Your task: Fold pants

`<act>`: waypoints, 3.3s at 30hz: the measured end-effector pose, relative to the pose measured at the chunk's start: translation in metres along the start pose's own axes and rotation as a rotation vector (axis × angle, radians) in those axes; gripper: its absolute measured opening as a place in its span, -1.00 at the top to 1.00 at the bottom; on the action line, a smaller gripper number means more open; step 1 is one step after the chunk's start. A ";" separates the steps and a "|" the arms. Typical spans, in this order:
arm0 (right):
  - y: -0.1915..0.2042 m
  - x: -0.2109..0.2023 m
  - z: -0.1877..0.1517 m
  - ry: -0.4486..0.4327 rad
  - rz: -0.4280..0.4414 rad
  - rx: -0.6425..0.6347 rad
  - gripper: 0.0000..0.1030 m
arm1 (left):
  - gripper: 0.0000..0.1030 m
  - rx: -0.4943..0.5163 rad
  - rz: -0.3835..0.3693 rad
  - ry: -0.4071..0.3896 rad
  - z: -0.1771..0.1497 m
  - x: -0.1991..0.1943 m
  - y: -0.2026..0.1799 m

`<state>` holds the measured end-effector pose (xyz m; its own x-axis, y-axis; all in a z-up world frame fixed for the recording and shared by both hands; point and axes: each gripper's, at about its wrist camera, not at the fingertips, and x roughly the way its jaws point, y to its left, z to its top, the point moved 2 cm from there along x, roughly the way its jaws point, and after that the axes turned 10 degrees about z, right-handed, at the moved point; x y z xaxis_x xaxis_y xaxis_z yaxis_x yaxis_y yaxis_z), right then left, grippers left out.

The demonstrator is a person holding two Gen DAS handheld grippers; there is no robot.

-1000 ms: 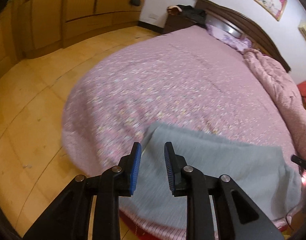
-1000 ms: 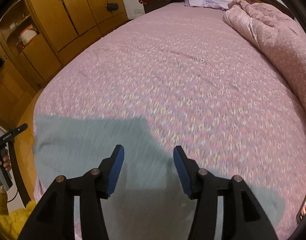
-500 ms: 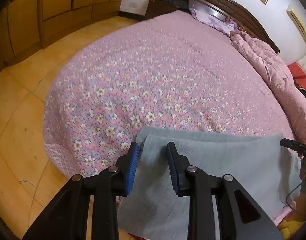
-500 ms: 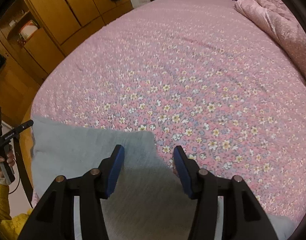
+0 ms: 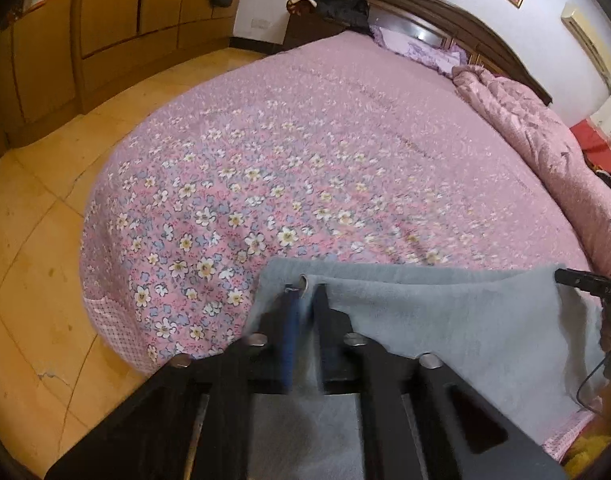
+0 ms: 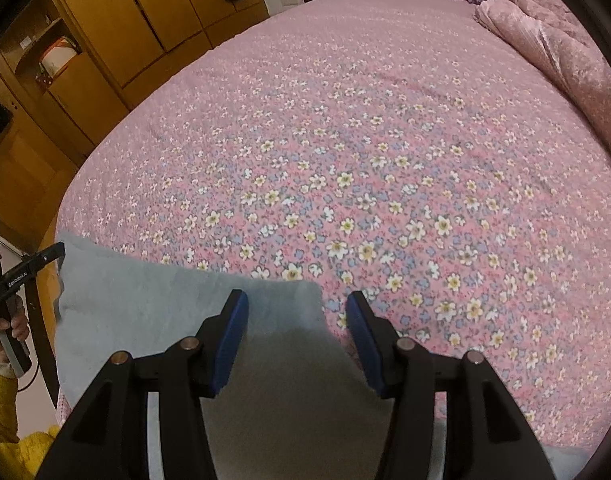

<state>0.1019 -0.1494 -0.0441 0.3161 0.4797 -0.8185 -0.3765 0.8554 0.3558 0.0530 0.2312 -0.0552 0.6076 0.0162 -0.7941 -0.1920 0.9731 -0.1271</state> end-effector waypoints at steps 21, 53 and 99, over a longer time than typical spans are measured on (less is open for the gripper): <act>-0.011 -0.012 0.000 -0.083 -0.010 0.079 0.25 | 0.73 -0.023 0.183 0.008 0.007 0.006 0.013; -0.112 -0.198 -0.193 -0.212 -0.244 0.391 -0.11 | 0.71 0.019 0.171 0.164 -0.063 -0.022 -0.054; -0.124 -0.157 -0.176 -0.164 -0.113 0.414 -0.22 | 0.71 0.083 0.224 0.200 -0.068 -0.012 -0.068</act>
<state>-0.0542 -0.3650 -0.0390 0.4814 0.3746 -0.7924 0.0372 0.8946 0.4454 0.0068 0.1488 -0.0774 0.3923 0.1947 -0.8990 -0.2355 0.9660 0.1065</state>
